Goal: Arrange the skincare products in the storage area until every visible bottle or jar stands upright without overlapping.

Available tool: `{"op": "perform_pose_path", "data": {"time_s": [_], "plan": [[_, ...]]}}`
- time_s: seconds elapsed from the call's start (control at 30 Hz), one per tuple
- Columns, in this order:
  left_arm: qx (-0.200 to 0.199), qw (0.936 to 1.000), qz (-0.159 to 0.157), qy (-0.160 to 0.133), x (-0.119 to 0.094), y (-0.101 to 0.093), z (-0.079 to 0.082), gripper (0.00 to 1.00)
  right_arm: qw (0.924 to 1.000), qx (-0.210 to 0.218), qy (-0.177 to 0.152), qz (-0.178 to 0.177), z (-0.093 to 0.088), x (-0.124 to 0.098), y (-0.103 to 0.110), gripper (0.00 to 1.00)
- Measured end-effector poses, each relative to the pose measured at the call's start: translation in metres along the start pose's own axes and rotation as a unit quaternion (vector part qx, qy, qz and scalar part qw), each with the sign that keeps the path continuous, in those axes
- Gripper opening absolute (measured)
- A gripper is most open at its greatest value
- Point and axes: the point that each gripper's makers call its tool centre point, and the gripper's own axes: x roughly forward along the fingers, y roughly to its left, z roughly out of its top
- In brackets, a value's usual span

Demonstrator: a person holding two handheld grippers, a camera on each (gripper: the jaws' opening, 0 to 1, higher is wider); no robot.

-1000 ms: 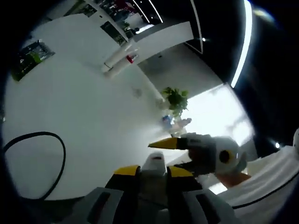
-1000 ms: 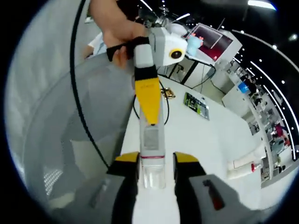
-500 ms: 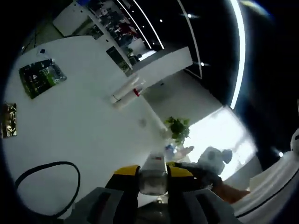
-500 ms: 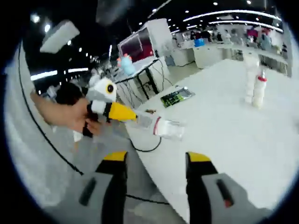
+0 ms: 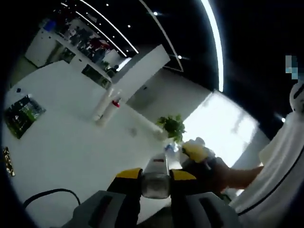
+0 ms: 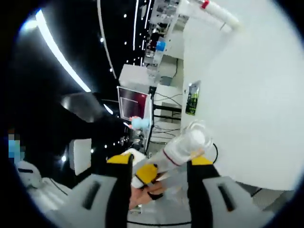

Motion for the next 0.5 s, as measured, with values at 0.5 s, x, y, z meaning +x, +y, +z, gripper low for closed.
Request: {"op": "perform_pose_path", "data": {"time_s": [0.5], "plan": [[0.044,0.9932,-0.002,0.108,-0.001,-0.004,-0.041,0.23,0.9956,-0.058,0.019,-0.071,0.0,0.0,-0.017,0.24]]}}
